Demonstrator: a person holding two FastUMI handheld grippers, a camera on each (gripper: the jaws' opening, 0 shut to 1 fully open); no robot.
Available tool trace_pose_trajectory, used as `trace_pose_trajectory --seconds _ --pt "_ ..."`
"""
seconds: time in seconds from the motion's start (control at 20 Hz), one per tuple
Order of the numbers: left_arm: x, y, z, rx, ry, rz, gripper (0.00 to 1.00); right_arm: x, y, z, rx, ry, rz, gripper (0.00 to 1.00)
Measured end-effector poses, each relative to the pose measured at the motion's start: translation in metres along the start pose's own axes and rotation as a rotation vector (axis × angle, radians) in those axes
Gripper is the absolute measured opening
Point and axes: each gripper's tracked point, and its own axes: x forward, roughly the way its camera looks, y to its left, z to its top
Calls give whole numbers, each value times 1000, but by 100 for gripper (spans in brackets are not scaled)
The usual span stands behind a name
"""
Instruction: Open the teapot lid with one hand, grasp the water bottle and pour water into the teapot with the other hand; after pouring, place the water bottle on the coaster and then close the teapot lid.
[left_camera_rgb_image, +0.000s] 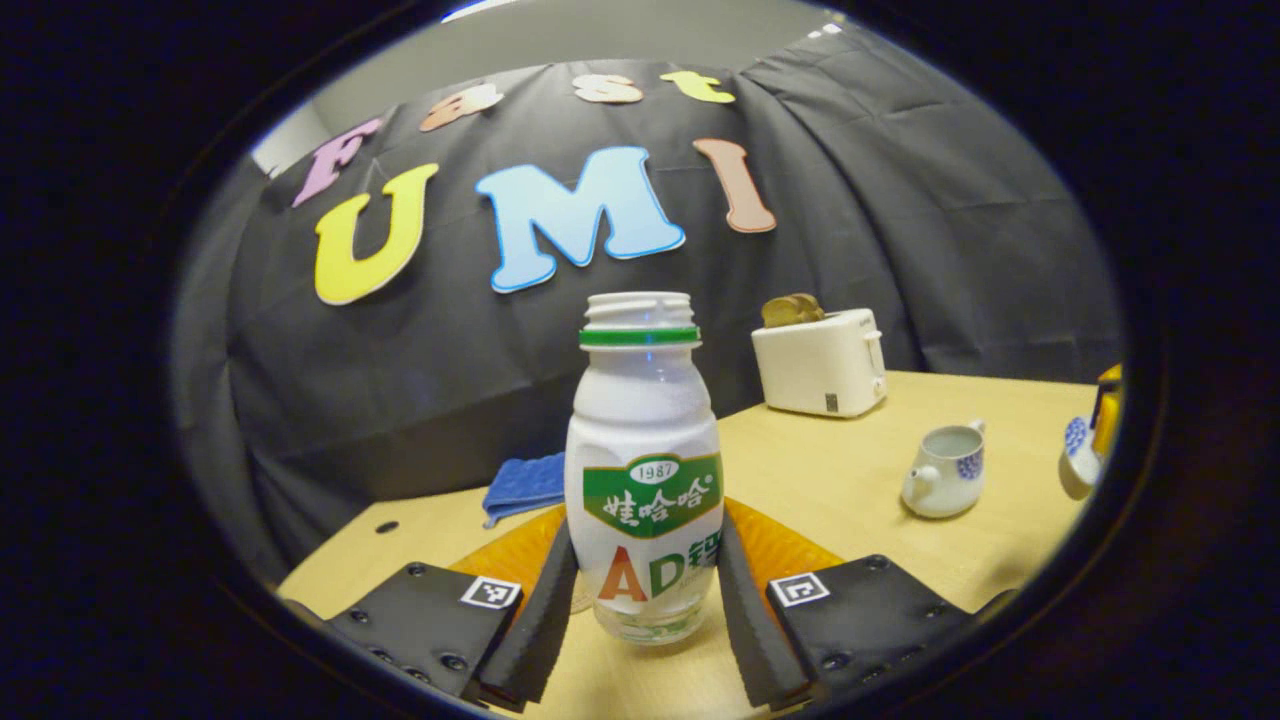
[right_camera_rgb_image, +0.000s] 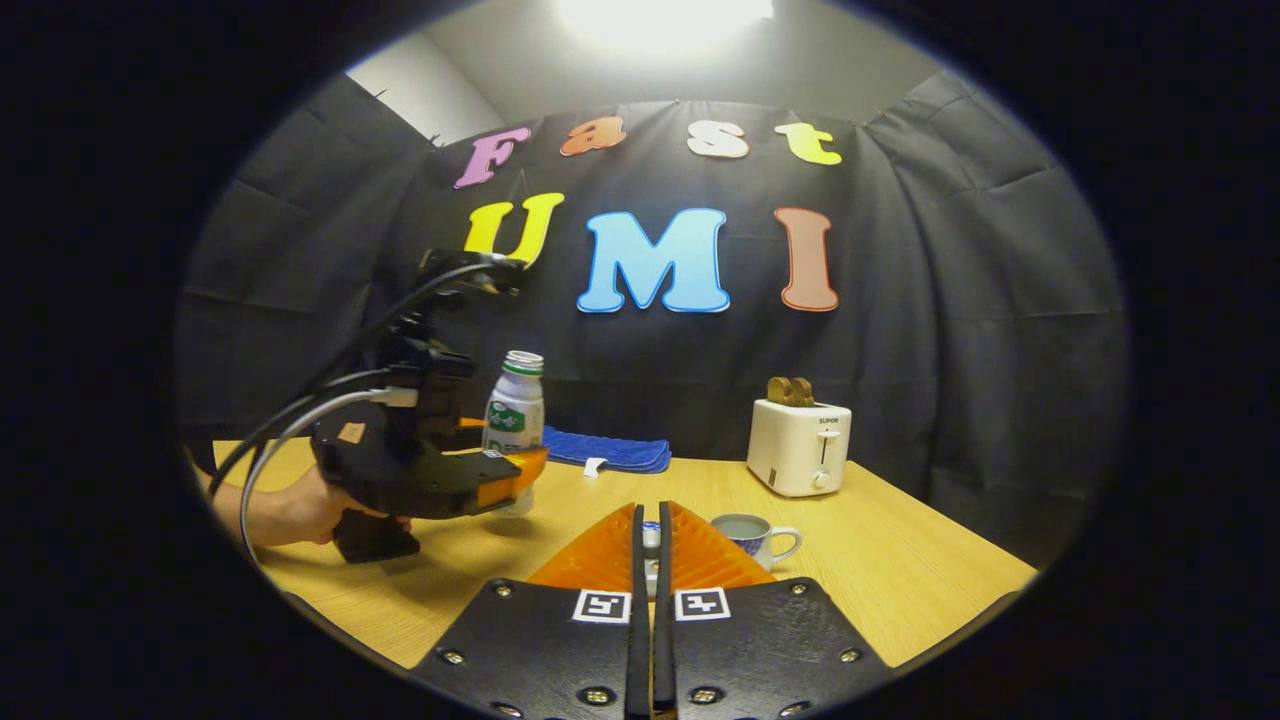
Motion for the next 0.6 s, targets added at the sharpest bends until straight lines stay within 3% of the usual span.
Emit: trace_pose_trajectory --seconds 0.05,0.15,0.3,0.4,0.6 --pt "0 -3 5 46 -12 3 72 -10 3 -2 1 -5 9 2" --pt "2 -17 8 133 -19 -12 80 -26 3 -8 -5 -1 8 2" --pt "11 -44 7 265 -13 -58 76 -51 -7 -18 -6 16 -22 2" --pt "17 -56 3 344 2 -64 80 -61 -19 -21 0 17 -55 2" --pt "28 -81 -1 478 10 -93 72 -77 -42 -24 25 4 -114 2"
